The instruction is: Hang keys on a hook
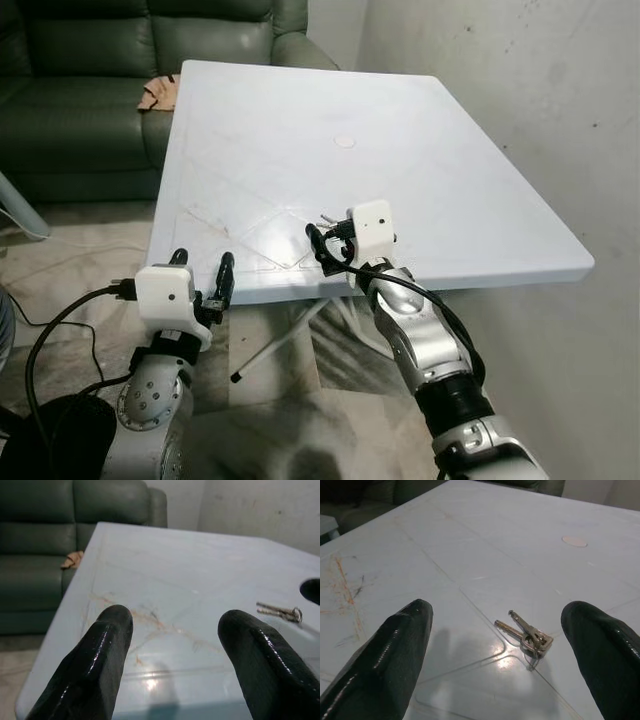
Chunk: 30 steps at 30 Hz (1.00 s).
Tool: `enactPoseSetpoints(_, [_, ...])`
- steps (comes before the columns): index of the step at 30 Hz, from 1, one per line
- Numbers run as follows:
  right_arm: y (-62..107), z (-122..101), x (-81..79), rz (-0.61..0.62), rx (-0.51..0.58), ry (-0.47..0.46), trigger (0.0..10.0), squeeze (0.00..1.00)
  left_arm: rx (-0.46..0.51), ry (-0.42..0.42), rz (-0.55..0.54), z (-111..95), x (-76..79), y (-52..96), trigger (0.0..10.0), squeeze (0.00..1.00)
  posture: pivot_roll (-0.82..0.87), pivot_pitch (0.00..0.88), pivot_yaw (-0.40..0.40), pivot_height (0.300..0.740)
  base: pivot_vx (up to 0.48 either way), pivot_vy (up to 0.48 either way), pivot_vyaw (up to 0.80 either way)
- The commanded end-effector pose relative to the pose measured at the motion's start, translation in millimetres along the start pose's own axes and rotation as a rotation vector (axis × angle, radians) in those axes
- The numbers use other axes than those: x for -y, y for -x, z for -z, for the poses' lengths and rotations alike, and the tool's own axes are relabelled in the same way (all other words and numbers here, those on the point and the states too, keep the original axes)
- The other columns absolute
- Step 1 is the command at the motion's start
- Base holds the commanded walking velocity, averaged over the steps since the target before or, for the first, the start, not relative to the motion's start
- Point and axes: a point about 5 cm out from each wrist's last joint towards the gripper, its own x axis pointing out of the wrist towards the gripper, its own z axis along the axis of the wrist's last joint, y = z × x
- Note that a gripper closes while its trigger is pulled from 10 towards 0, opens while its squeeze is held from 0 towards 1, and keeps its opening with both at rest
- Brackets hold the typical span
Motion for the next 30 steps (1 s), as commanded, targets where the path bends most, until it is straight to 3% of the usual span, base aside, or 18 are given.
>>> enactPoseSetpoints(1, [-3.1, -2.8, -0.4, 0.019, -0.006, -0.005, 10.0, 0.00, 0.009, 0.008, 0.016, -4.7, 3.7, 1.9, 10.0, 0.00, 0.02, 0.119, -0.117, 0.724, 0.000, 0.000, 0.00])
enactPoseSetpoints(12, [-16.3, -14.5, -10.4, 0.061, 0.003, -0.052, 10.0, 0.00, 0.004, 0.021, 0.060, -12.4, 13.5, 10.6, 10.0, 0.00, 0.05, 0.164, -0.121, 0.724, 0.000, 0.000, 0.00])
enactPoseSetpoints(25, [-24.0, -22.8, -9.7, 0.117, 0.026, -0.089, 10.0, 0.00, -0.002, 0.022, 0.089, -18.7, 17.9, 17.4, 10.0, 0.00, 0.06, 0.187, -0.119, 0.724, 0.000, 0.000, 0.00])
enactPoseSetpoints(28, [-29.7, -27.8, -4.8, 0.183, 0.021, -0.088, 6.4, 0.00, -0.020, 0.022, 0.088, -18.5, 17.9, 22.2, 10.0, 0.00, 0.07, 0.215, -0.115, 0.724, 0.000, 0.000, 0.00])
enactPoseSetpoints(29, [-30.6, -28.2, -4.3, 0.194, 0.017, -0.090, 6.4, 0.00, -0.023, 0.022, 0.087, -18.9, 17.9, 23.2, 10.0, 0.00, 0.07, 0.217, -0.115, 0.724, 0.000, 0.000, 0.00])
enactPoseSetpoints(30, [-31.0, -28.1, -4.6, 0.197, 0.016, -0.090, 5.0, 0.00, -0.026, 0.022, 0.086, -19.4, 17.9, 24.0, 10.0, 0.00, 0.07, 0.219, -0.116, 0.724, 0.000, 0.000, 0.00])
